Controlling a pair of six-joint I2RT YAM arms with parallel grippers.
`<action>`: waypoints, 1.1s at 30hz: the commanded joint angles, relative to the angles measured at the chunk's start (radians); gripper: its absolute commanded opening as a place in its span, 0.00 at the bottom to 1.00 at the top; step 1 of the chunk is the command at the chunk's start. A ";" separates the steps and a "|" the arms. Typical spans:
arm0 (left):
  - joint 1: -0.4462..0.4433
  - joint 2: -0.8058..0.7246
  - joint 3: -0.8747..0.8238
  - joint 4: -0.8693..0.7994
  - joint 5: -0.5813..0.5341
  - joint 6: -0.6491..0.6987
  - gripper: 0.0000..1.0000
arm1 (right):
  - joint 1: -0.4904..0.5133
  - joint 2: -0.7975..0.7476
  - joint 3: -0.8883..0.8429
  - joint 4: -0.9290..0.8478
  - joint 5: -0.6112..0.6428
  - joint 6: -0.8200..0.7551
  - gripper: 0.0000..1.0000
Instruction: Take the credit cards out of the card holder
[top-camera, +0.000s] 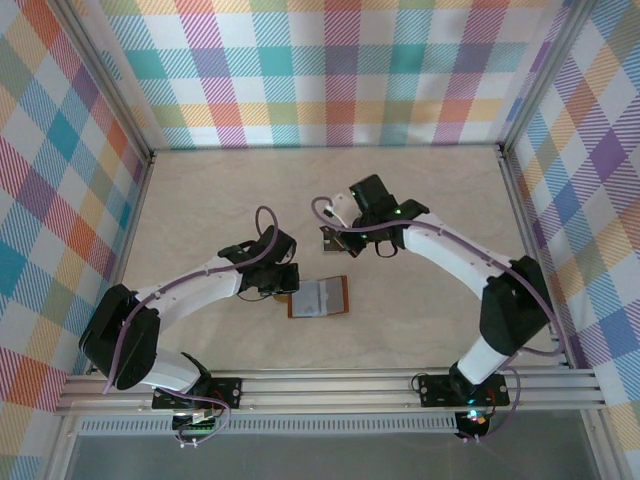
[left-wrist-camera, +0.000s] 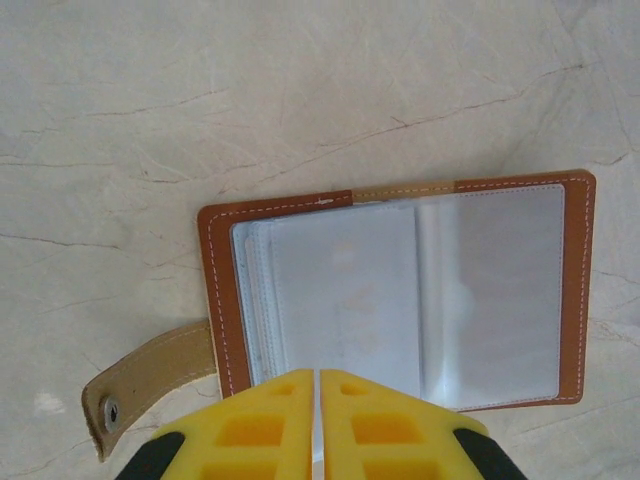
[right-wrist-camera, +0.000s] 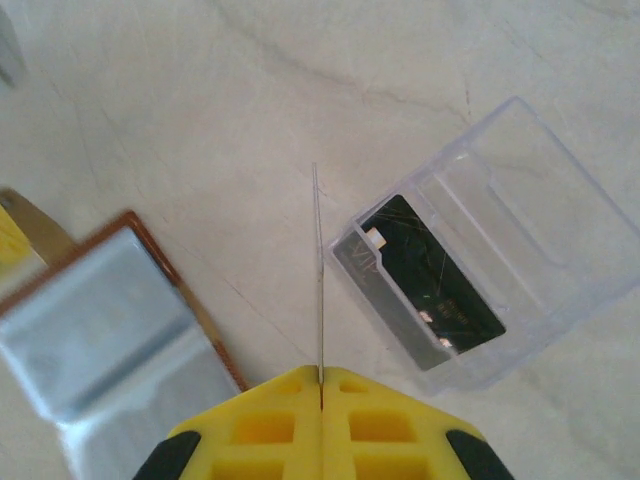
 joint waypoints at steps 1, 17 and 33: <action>0.014 -0.032 -0.015 -0.007 -0.016 -0.003 0.11 | -0.009 0.099 0.109 -0.151 0.003 -0.316 0.00; 0.023 -0.038 0.001 -0.077 -0.004 0.018 0.11 | -0.014 0.302 0.391 -0.361 0.115 -0.645 0.00; 0.026 -0.034 0.002 -0.115 0.000 -0.012 0.12 | -0.040 0.439 0.512 -0.455 0.113 -0.695 0.00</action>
